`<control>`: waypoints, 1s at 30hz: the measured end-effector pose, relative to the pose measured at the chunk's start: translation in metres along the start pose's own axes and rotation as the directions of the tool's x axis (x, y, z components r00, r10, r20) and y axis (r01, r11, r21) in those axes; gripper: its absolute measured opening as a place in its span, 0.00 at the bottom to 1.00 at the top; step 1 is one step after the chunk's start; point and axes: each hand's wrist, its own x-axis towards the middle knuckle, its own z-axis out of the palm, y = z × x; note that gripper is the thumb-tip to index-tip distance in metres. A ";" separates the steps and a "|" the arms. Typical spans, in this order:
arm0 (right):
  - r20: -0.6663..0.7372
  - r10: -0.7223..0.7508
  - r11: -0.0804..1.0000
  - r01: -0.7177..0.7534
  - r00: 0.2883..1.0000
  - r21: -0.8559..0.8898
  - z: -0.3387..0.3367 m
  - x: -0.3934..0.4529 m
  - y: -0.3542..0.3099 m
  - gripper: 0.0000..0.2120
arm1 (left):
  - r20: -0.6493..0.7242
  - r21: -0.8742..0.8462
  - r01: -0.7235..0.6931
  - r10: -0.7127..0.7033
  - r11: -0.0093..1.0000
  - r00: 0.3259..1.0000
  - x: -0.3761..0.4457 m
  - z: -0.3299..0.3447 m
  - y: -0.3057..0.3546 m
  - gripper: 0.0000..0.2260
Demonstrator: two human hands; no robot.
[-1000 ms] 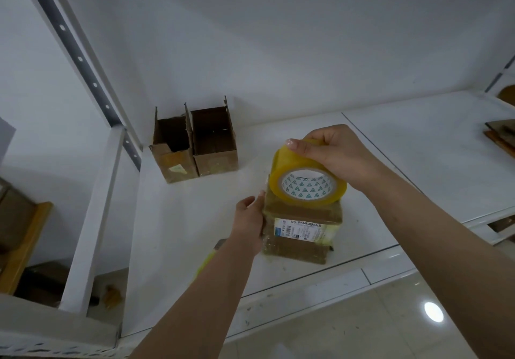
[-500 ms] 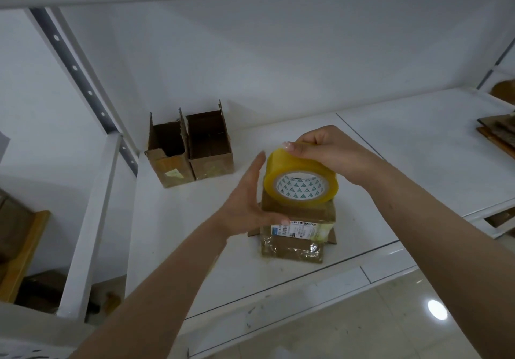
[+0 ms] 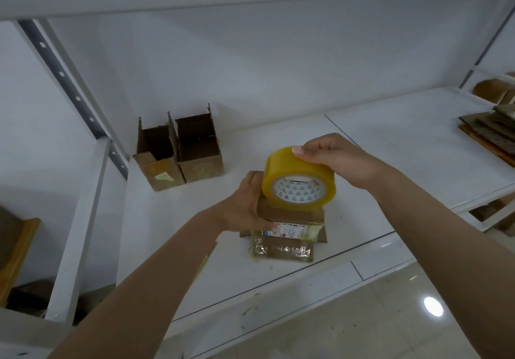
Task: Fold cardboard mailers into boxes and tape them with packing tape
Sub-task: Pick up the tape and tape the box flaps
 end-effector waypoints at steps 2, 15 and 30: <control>-0.056 0.020 0.994 -0.026 0.998 -0.110 -0.009 -0.005 -0.007 0.26 | 0.003 0.032 0.016 -0.016 0.999 1.000 -0.002 -0.001 -0.002 0.44; -0.165 0.294 0.766 -0.335 0.942 -0.548 -0.049 -0.045 0.051 0.35 | 0.026 0.059 -0.036 0.035 0.998 0.999 -0.007 -0.010 -0.010 0.43; -0.203 0.400 0.711 -0.443 0.894 -0.547 -0.003 -0.036 0.086 0.30 | 0.051 0.539 -0.014 -0.016 0.842 0.999 -0.004 -0.022 -0.005 0.55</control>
